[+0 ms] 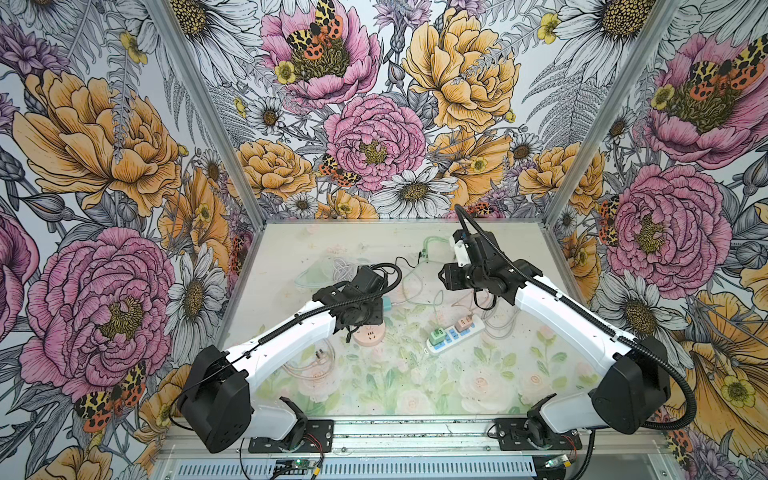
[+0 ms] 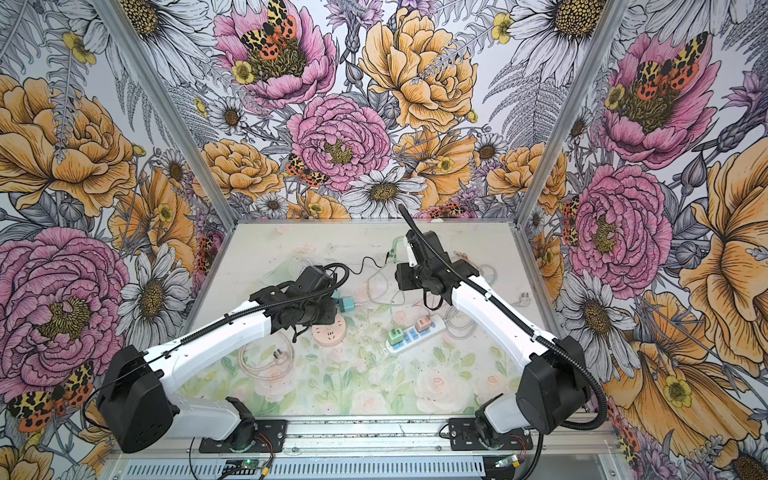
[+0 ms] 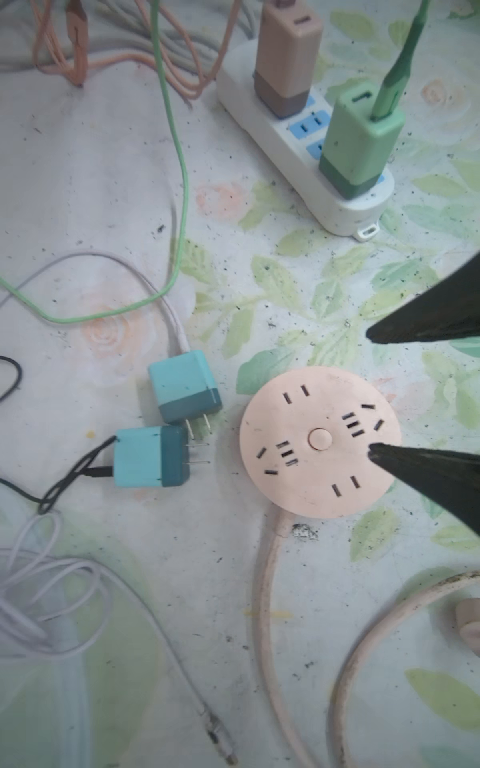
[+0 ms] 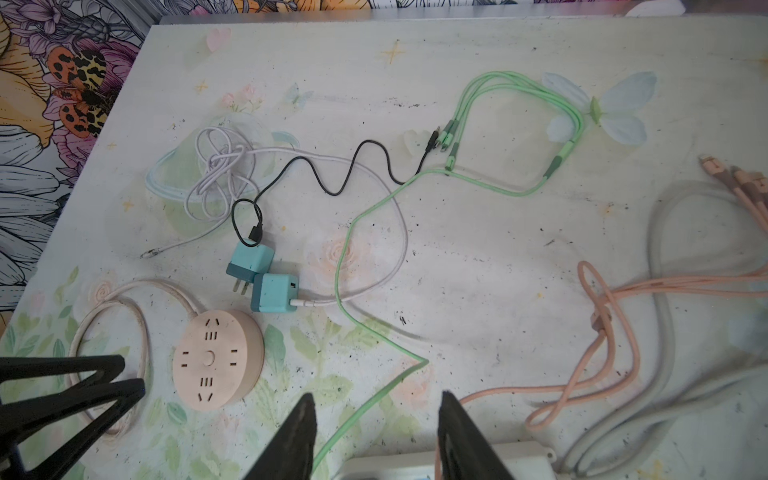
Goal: Insert the plug
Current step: 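Position the left gripper above the teal charger blocks near the pink socket, then lower the left gripper and grasp the teal charger with the black cable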
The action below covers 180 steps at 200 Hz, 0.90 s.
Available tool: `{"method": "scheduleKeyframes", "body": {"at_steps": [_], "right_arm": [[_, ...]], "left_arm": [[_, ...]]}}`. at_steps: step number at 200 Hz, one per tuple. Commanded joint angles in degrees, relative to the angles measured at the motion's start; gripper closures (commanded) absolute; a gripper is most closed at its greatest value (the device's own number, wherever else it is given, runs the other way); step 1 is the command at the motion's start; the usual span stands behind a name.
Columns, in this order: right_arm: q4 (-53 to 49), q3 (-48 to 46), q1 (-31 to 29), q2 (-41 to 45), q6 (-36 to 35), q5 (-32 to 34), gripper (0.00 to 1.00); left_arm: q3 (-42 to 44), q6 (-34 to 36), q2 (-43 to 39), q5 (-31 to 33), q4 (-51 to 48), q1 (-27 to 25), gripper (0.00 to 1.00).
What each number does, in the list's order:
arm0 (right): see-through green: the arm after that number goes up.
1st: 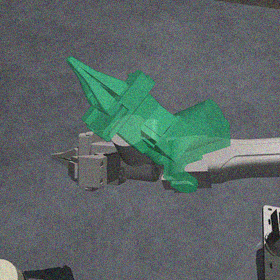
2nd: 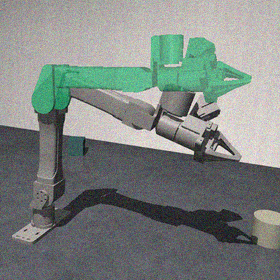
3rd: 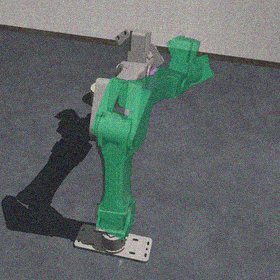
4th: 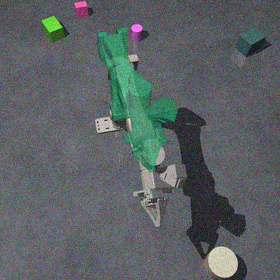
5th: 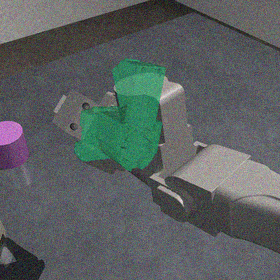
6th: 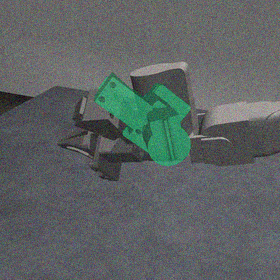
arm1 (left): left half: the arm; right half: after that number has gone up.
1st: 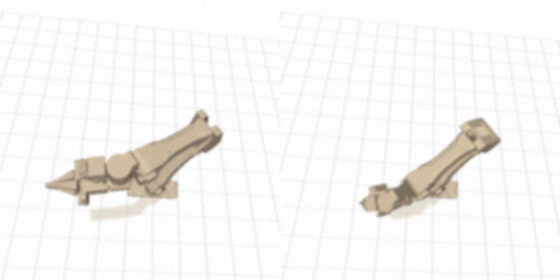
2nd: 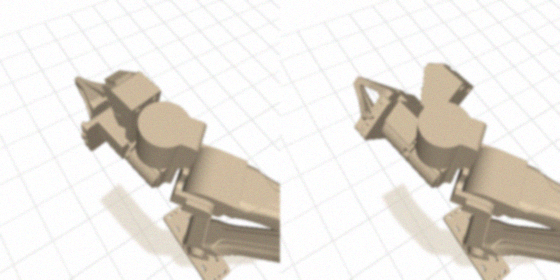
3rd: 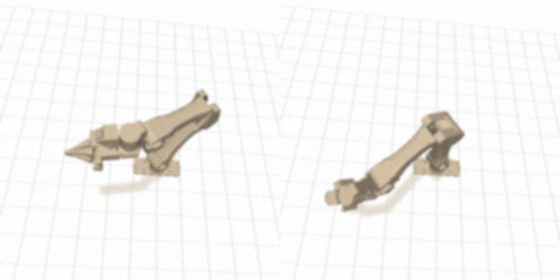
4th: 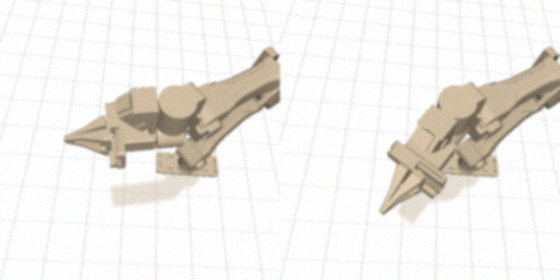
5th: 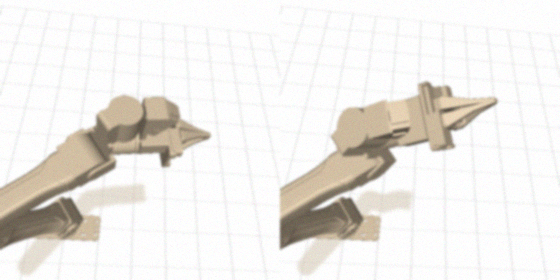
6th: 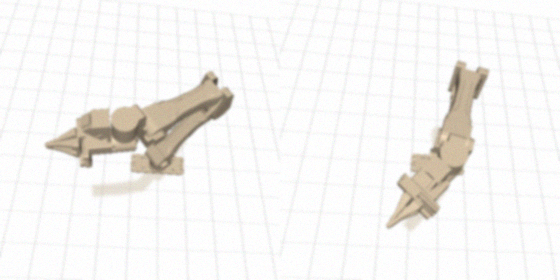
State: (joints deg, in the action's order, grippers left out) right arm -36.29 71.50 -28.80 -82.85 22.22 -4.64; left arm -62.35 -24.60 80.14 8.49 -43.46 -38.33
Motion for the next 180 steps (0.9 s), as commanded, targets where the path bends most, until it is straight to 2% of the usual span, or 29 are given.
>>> {"method": "scheduleKeyframes", "body": {"at_steps": [1,22,71,120,180], "right_arm": [[1.3,-0.3,0.2,1.1,1.3,-1.2,0.51],[1.3,-1.0,0.3,1.7,1.5,-1.9,0.51],[1.2,-1.9,1.1,2.7,1.7,-1.9,0.50],[1.2,-1.1,1.5,0.6,2.0,-3.0,0.50],[1.3,-0.5,1.6,-0.7,2.6,-3.7,0.50]], "left_arm": [[-4.7,18.0,5.4,-1.1,-0.2,0.9,0.52],[-9.0,20.5,10.8,0.8,0.1,2.6,0.49],[-13.4,8.7,17.2,0.1,0.2,9.0,0.47],[-11.3,7.0,20.4,-4.8,5.6,9.2,0.46],[-11.1,3.4,26.0,-2.9,7.3,9.4,0.46]]}}
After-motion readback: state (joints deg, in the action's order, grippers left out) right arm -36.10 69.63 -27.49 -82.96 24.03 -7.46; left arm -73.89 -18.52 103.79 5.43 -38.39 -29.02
